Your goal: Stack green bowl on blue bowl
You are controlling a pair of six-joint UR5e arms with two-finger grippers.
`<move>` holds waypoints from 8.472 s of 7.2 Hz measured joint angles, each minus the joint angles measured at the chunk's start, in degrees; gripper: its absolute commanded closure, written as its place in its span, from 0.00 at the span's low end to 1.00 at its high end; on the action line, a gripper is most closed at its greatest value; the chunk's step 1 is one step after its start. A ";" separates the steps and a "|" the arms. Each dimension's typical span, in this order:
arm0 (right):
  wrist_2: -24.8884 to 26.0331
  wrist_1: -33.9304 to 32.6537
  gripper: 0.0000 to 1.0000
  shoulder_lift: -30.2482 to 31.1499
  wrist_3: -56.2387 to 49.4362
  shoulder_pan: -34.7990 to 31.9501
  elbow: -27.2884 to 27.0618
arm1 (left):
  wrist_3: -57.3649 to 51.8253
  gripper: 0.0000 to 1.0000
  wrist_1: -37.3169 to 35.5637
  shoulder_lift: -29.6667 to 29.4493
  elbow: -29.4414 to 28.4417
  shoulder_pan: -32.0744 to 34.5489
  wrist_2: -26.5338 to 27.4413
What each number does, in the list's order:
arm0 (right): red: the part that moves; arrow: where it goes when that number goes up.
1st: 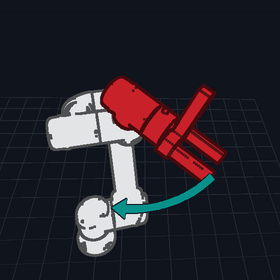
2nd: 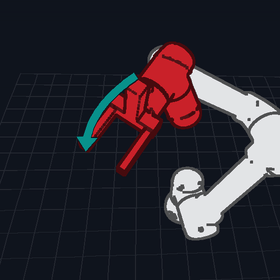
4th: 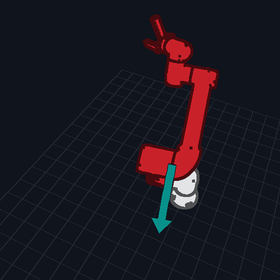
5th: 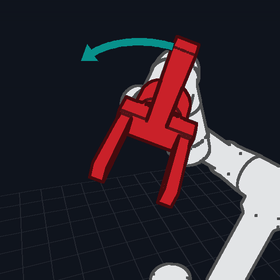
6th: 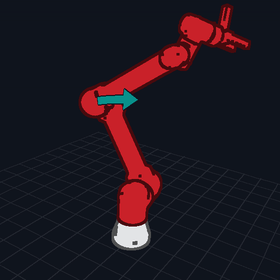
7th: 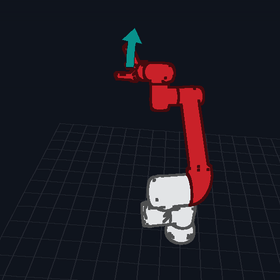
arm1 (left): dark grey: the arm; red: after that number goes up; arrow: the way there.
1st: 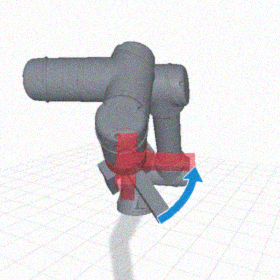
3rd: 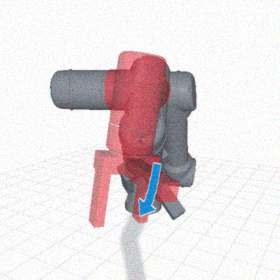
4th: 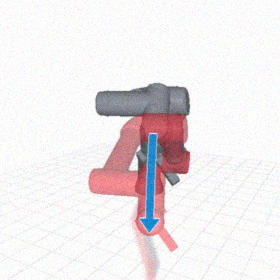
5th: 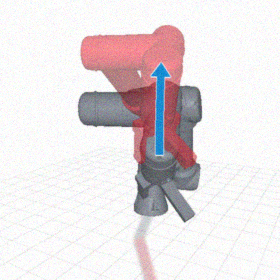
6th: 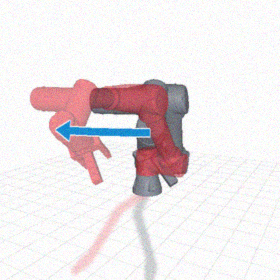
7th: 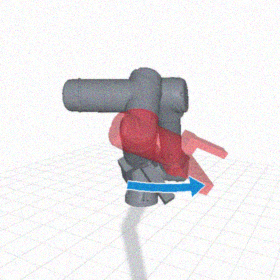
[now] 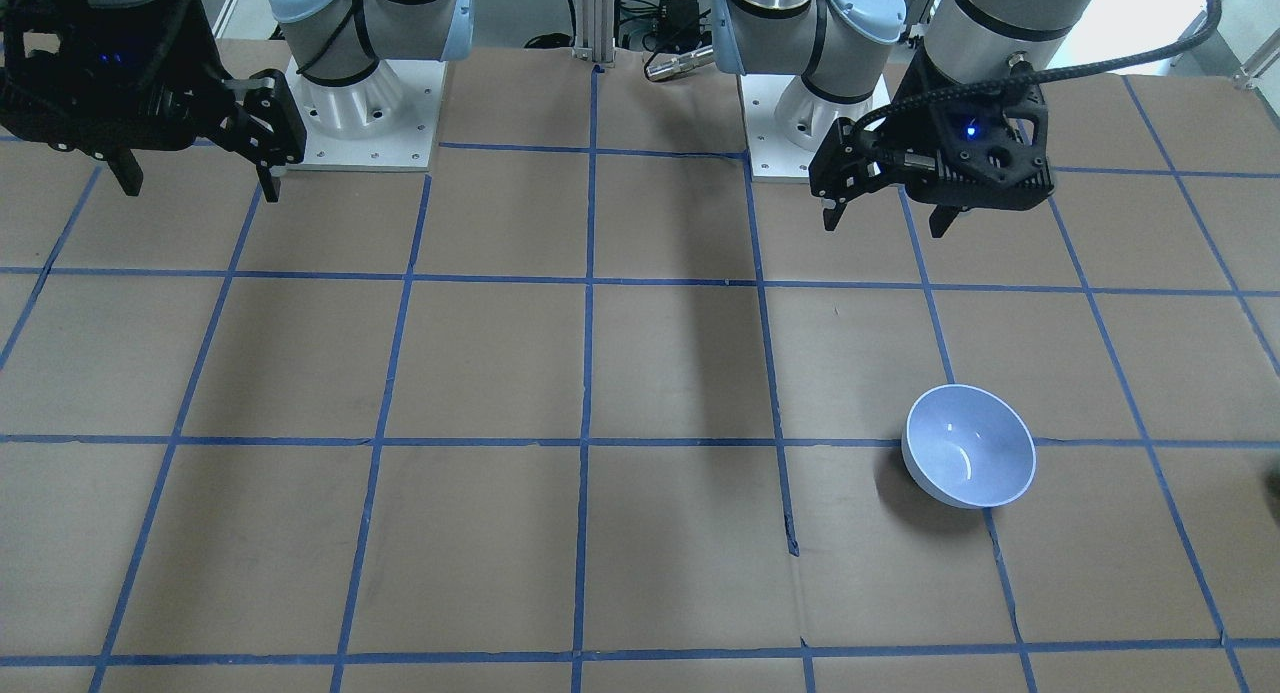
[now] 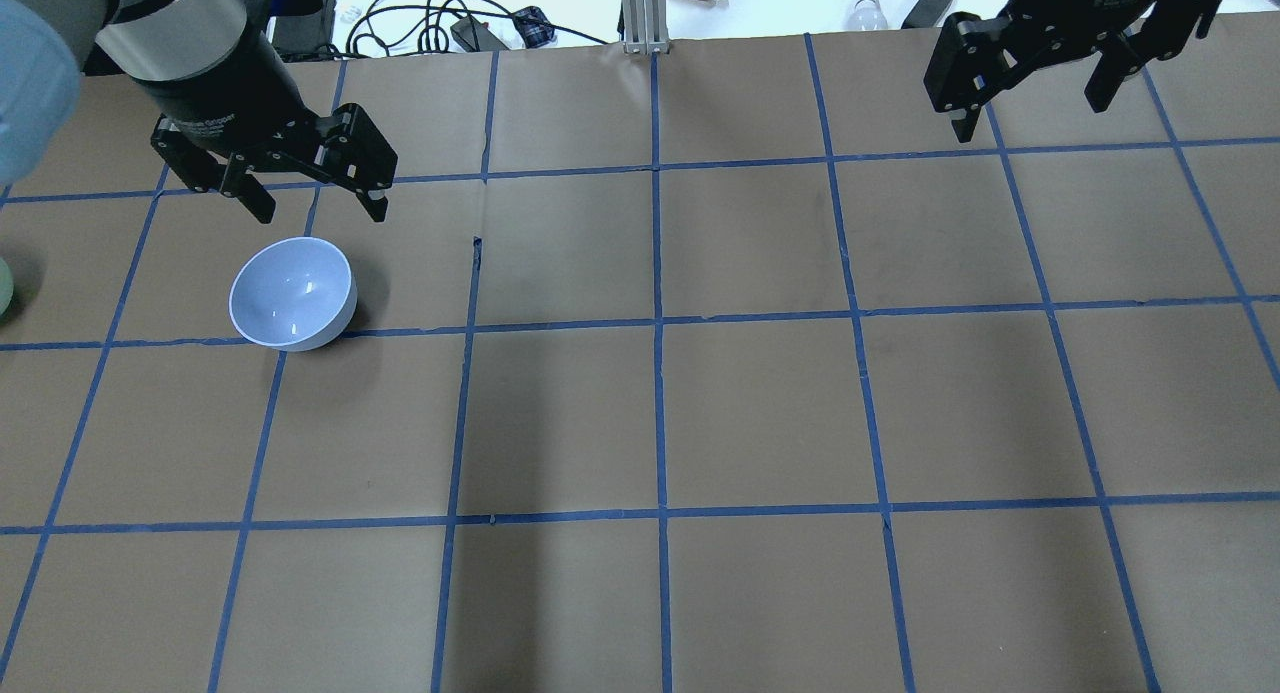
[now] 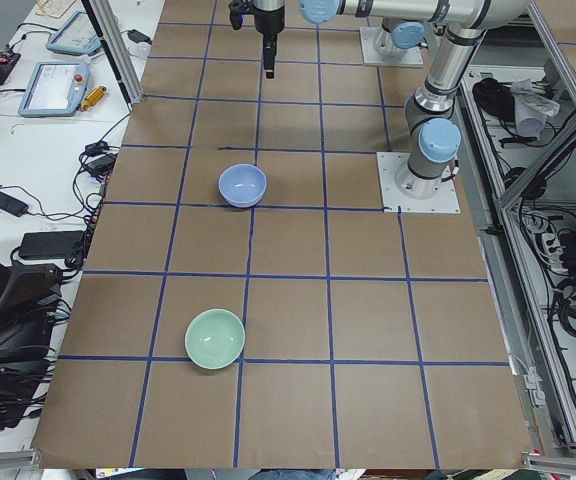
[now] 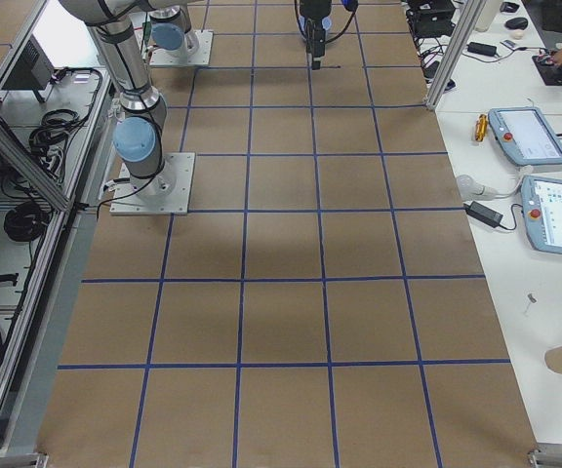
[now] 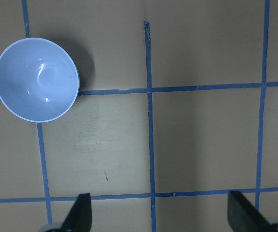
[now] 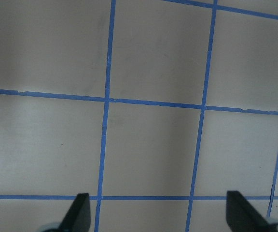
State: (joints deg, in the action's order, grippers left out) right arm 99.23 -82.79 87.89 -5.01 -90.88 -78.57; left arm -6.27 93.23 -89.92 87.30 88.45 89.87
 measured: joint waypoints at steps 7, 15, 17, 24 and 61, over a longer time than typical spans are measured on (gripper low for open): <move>0.00 0.00 0.00 0.00 0.00 0.00 0.00 | -43.37 0.00 -2.52 -3.69 2.58 -25.51 -0.59; 0.00 0.00 0.00 0.00 0.00 0.00 0.00 | -95.30 0.00 -24.66 -27.81 -5.50 -49.31 -4.14; 0.00 0.00 0.00 0.00 0.00 0.00 0.00 | -105.16 0.00 -24.96 -34.24 -10.92 -51.53 -4.15; 0.00 0.00 0.00 0.00 0.00 0.00 0.00 | -129.11 0.00 -25.49 -45.22 -19.89 -52.51 -0.36; 0.00 0.00 0.00 0.00 0.00 0.00 0.00 | -118.11 1.00 -24.11 -3.81 20.83 -26.04 -2.37</move>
State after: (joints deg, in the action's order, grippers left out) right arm 99.23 -82.79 87.89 -5.01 -90.88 -78.57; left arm -124.37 69.12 -93.73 108.13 62.42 87.50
